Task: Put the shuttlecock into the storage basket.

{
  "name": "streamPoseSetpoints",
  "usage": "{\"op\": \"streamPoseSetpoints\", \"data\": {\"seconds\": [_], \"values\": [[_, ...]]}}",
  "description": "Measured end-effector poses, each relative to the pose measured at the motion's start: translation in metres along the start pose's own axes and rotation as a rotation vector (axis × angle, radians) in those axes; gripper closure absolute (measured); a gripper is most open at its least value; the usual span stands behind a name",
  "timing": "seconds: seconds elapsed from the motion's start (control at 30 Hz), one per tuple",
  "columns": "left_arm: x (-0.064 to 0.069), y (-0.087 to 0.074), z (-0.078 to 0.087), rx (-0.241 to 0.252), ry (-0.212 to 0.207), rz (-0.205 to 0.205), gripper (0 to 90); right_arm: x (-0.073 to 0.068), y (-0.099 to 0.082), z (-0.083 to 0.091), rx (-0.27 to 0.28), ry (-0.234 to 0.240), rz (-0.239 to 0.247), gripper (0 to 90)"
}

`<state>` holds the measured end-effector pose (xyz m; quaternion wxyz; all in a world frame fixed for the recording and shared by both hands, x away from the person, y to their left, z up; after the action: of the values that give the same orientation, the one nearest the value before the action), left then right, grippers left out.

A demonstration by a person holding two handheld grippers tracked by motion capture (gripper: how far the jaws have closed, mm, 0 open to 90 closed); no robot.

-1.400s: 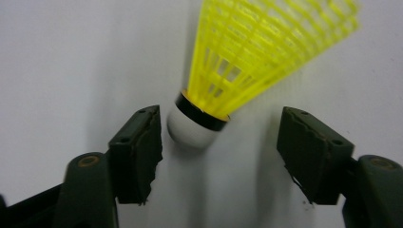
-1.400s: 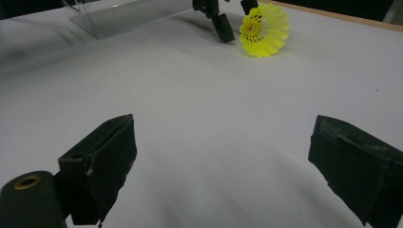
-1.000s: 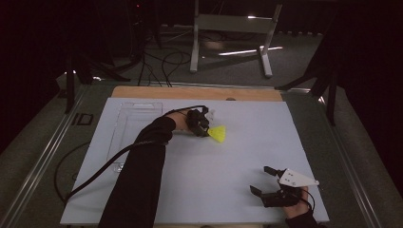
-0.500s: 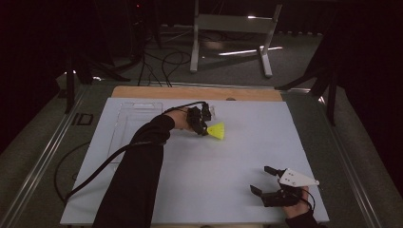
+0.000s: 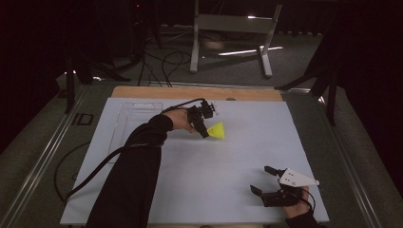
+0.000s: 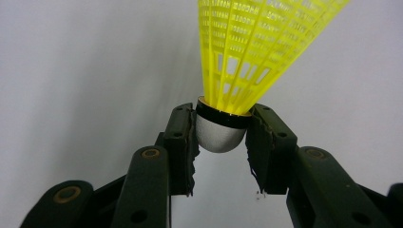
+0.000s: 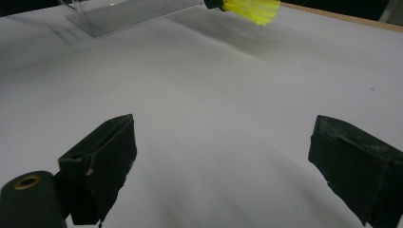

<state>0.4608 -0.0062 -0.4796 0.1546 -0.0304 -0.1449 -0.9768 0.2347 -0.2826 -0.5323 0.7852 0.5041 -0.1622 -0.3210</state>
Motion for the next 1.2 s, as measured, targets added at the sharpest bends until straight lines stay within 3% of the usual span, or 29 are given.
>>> {"op": "streamPoseSetpoints", "data": {"seconds": [0.2,0.23,0.4,0.5,0.67,0.8,1.2], "values": [[0.008,-0.001,0.009,0.024,0.013,-0.013,64.2,0.0,0.0,0.0,0.003,-0.001,0.003,8.7],[0.014,-0.001,0.016,0.045,0.014,-0.008,64.2,0.0,0.001,0.0,0.003,-0.003,0.006,8.7],[0.022,-0.002,0.028,0.042,-0.001,0.013,64.2,0.0,0.001,0.001,-0.001,-0.006,0.008,8.7],[0.03,-0.005,0.039,0.057,0.017,0.015,64.2,0.0,0.001,0.001,0.0,-0.008,0.007,8.7],[0.033,-0.011,0.05,0.07,0.01,0.052,64.1,0.0,0.001,0.001,0.002,-0.012,0.006,8.7],[0.036,-0.017,0.058,0.079,0.013,0.054,64.2,0.0,0.001,0.001,0.001,-0.012,0.006,8.7],[0.037,-0.042,0.08,0.107,0.053,0.109,64.2,0.0,0.001,0.0,-0.007,-0.015,0.005,8.7]]}}
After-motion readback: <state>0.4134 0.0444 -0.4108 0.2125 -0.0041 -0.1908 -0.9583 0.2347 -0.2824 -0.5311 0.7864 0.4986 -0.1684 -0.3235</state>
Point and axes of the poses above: each handheld gripper's, and its own axes: z roughly backward along the jaws, y roughly out of its top, x roughly to its right, the point moved 2 cm from there along -z, roughly forward along the jaws
